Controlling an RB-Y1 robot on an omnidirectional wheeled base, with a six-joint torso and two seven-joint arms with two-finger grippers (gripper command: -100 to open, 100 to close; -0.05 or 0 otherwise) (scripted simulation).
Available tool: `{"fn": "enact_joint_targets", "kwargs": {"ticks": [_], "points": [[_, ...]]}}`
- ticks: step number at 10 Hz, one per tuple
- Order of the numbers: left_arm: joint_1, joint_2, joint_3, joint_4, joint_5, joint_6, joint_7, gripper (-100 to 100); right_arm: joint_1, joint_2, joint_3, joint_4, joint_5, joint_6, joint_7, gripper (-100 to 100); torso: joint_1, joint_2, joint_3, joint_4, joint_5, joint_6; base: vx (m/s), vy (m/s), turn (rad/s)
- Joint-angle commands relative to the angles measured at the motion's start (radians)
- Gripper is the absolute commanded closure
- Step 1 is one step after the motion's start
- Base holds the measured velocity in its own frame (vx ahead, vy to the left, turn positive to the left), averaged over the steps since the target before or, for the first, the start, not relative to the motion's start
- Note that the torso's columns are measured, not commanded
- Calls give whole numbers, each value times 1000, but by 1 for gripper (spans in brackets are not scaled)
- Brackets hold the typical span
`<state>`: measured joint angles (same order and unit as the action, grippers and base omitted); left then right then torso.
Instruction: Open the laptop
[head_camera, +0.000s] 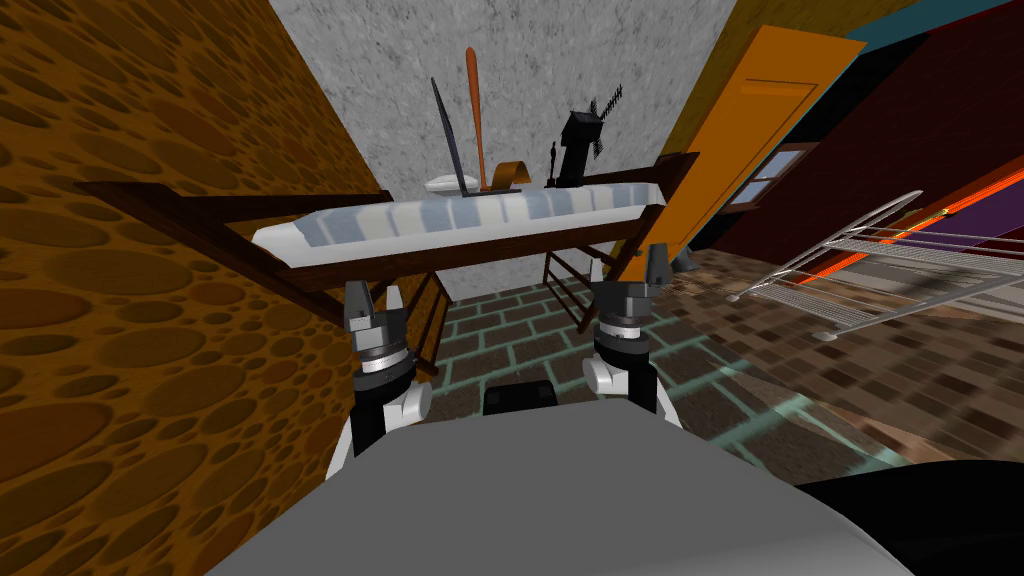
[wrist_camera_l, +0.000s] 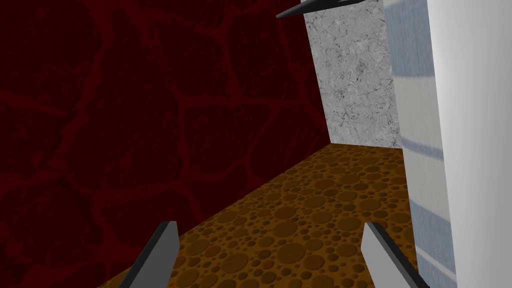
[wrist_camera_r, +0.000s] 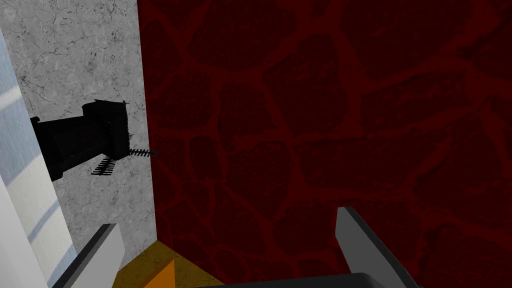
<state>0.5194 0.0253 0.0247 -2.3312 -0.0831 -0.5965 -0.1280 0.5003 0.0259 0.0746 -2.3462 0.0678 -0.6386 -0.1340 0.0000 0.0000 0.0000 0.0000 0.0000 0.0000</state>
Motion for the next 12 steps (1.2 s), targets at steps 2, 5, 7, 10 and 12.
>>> {"fn": "enact_joint_targets", "kwargs": {"ticks": [2,5,7,10,12], "points": [[0,0,0,0,0,0,0,0,0,0,0,0,0,0,0,0,0,0,0,0,0,0,0,0,0],[0,0,0,0,0,0,0,0,0,0,0,0,0,0,0,0,0,0,0,0,0,0,0,0,0],[0,0,0,0,0,0,0,0,0,0,0,0,0,0,0,0,0,0,0,0,0,0,0,0,0],[-45,44,3,6,-6,21,-8,-100,0,0,0,0,0,0,0,0,0,0,0,0,0,0,-8,-10,4],[-104,82,8,18,-13,56,-19,-100,0,0,0,0,0,0,0,0,-3,2,1,0,-1,0,-36,-71,16]]}}
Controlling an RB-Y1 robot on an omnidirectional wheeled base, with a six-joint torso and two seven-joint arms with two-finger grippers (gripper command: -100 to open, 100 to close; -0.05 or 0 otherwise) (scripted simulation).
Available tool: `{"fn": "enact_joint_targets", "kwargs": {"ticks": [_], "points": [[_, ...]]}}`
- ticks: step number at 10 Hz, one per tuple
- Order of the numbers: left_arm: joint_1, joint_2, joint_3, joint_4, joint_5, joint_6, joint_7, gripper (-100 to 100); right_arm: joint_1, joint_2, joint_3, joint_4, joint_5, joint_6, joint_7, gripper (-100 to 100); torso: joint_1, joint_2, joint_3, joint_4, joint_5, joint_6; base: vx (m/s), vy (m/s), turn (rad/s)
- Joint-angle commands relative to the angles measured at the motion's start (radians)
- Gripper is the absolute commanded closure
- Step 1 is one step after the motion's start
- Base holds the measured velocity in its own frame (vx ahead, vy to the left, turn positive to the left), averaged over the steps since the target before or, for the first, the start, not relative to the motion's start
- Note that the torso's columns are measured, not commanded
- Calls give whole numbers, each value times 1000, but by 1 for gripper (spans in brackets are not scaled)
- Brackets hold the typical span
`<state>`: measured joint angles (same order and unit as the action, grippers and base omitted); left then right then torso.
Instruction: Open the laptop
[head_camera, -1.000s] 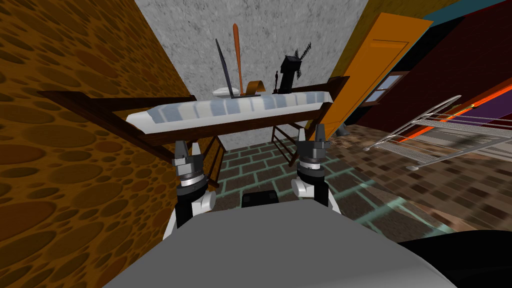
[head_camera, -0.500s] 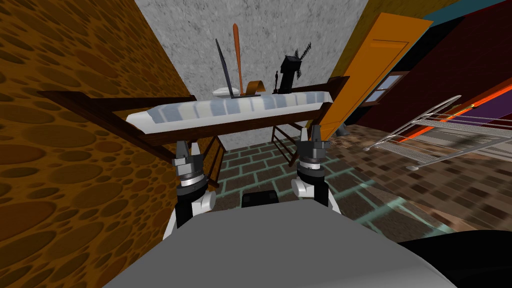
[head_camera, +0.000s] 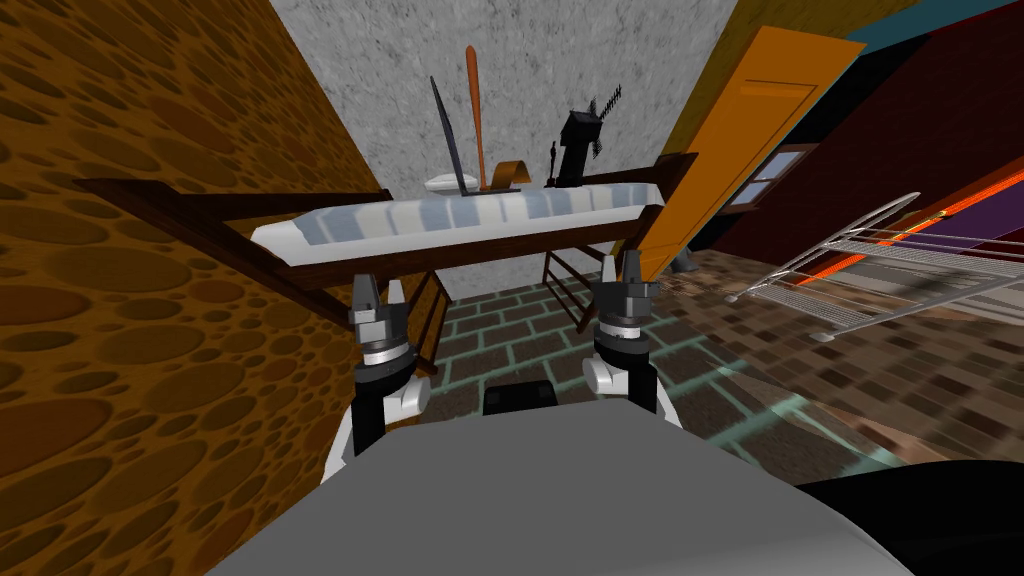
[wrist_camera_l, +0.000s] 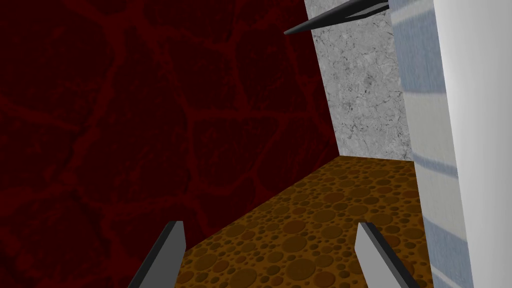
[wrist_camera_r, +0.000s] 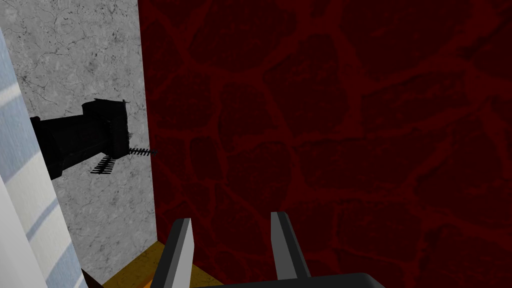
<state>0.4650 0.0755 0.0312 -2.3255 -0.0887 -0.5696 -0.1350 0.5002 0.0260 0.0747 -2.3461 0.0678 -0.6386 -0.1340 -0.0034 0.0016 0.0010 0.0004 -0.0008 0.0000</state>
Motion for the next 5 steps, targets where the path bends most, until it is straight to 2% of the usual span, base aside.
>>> {"fn": "enact_joint_targets", "kwargs": {"ticks": [1,3,4,5], "points": [[-57,31,1,13,-8,29,-11,-100,0,0,0,0,0,0,0,0,0,-1,0,0,0,0,-21,-53,5],[-126,67,7,32,-16,81,-26,-100,0,0,0,0,0,0,0,0,4,-3,-2,-1,1,0,-26,-65,14],[-149,67,7,32,-16,81,-26,-100,0,0,0,0,0,0,0,0,4,-2,-1,-1,1,0,-24,-56,8],[-184,84,10,44,-20,113,-34,-100,0,0,0,0,0,0,0,0,4,-2,-1,0,1,0,-16,-64,11]]}}
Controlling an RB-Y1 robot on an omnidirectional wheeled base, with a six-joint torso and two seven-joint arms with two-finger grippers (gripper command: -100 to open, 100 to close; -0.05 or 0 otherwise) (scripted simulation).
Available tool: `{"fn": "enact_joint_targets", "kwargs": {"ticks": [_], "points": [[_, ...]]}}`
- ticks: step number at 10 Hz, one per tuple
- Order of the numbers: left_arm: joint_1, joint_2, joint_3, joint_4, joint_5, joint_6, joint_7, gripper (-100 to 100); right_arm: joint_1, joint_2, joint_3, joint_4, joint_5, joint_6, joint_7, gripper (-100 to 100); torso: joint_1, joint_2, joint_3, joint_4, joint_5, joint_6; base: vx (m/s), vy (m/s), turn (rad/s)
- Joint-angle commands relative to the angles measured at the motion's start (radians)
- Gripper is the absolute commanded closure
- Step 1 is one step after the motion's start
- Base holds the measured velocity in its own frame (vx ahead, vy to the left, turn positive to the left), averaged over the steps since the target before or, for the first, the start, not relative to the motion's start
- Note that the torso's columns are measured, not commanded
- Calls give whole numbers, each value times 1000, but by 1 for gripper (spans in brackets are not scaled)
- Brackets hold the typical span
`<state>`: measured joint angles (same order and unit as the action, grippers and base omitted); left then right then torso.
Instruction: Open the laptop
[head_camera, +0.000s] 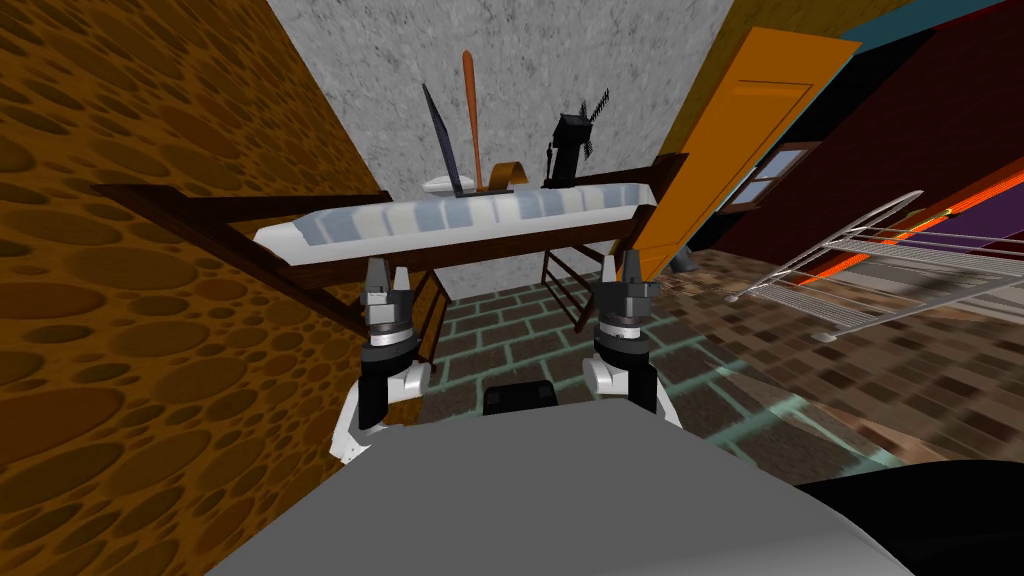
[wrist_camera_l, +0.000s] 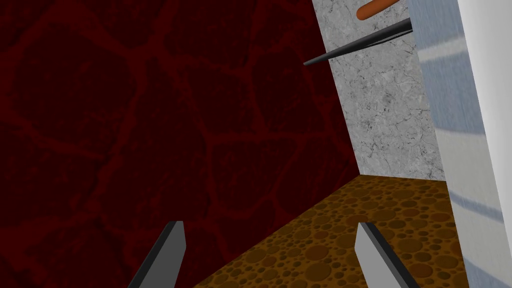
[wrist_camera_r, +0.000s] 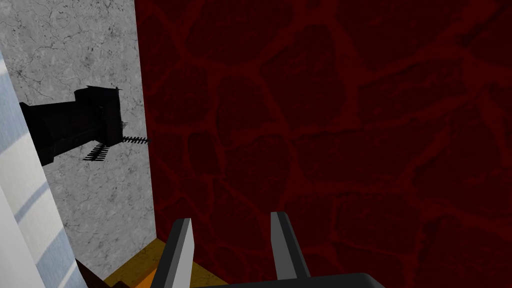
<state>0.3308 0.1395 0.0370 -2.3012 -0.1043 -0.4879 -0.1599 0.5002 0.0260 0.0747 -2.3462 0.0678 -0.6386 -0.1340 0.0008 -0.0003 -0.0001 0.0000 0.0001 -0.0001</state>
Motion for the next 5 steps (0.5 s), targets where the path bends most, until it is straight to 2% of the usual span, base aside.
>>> {"fn": "enact_joint_targets", "kwargs": {"ticks": [1,2,3,4,5], "points": [[-69,20,5,20,-4,31,-9,-100,0,0,0,0,0,0,0,0,-1,0,0,0,0,0,-14,-44,11],[-102,37,8,34,-8,67,-18,-100,0,0,0,0,0,0,0,0,0,0,0,0,0,0,-17,-43,19],[-129,37,8,34,-8,67,-18,-100,0,0,0,0,0,0,0,0,0,0,0,0,0,0,-20,-44,8],[-160,53,12,50,-11,106,-28,-100,0,0,0,0,0,0,0,0,0,0,0,0,0,0,-25,-61,18],[-191,53,12,50,-11,106,-28,-100,0,0,0,0,0,0,0,0,-2,1,0,0,0,0,-18,-53,12]]}}
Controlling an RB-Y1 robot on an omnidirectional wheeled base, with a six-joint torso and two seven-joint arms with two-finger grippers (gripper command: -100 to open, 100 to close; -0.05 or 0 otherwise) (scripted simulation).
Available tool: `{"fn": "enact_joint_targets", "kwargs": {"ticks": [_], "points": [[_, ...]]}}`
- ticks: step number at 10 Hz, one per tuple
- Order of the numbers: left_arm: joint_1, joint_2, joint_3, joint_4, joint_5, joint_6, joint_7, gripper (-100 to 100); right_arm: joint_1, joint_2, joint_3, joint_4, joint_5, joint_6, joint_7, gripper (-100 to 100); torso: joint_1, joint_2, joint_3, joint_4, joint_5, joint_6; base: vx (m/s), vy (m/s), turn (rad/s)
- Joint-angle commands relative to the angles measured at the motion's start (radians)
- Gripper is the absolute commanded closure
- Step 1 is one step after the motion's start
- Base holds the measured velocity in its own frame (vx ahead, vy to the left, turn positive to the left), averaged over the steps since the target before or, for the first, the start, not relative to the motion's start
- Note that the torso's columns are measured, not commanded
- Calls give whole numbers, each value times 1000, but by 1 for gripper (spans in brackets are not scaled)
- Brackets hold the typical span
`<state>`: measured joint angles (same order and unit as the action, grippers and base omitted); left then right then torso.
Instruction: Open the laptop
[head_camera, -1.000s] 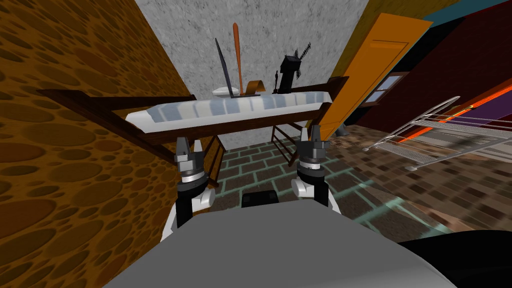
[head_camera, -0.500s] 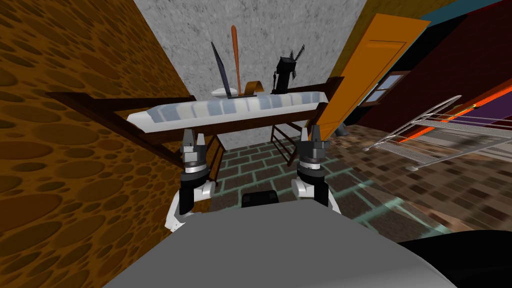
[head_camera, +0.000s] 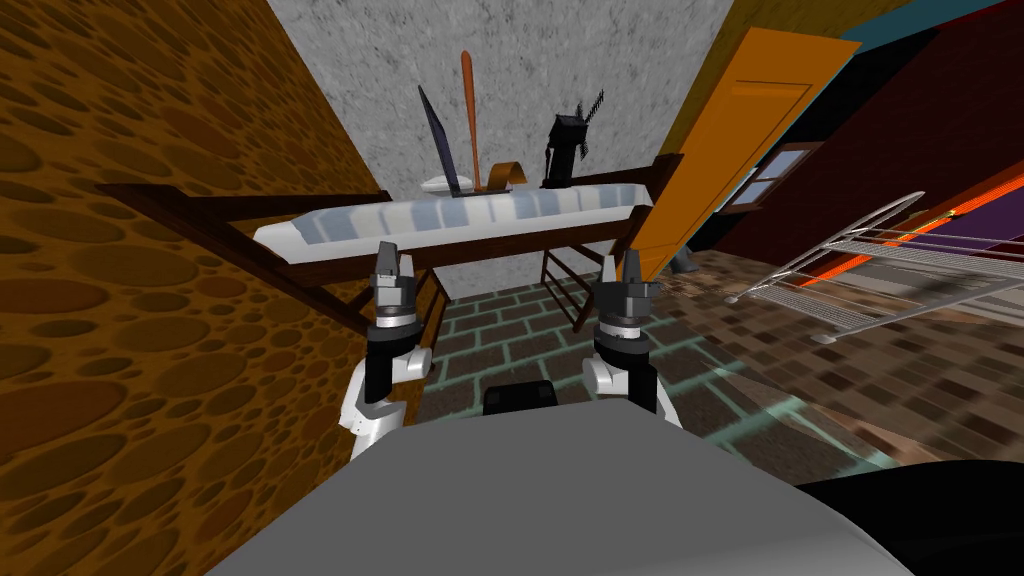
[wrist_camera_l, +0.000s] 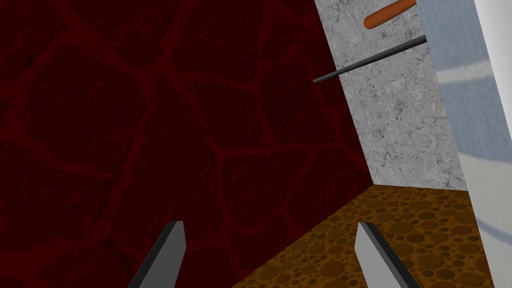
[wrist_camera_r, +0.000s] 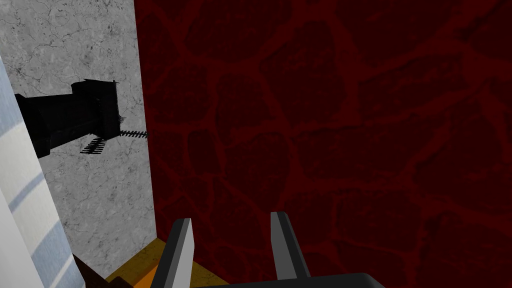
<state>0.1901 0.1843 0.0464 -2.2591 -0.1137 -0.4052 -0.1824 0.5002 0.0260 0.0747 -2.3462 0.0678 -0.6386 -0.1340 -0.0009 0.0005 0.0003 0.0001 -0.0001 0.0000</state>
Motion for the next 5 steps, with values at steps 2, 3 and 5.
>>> {"fn": "enact_joint_targets", "kwargs": {"ticks": [2,3,5], "points": [[-112,24,6,26,-4,66,-15,-100,0,0,0,0,0,0,0,0,0,-1,0,0,0,0,-12,-58,14],[-121,24,6,26,-4,66,-15,-100,0,0,0,0,0,0,0,0,1,-1,-1,0,0,0,-2,-21,1],[-184,40,10,46,-6,113,-25,-100,0,0,0,0,0,0,0,0,2,-1,-1,0,1,0,-10,-42,16]]}}
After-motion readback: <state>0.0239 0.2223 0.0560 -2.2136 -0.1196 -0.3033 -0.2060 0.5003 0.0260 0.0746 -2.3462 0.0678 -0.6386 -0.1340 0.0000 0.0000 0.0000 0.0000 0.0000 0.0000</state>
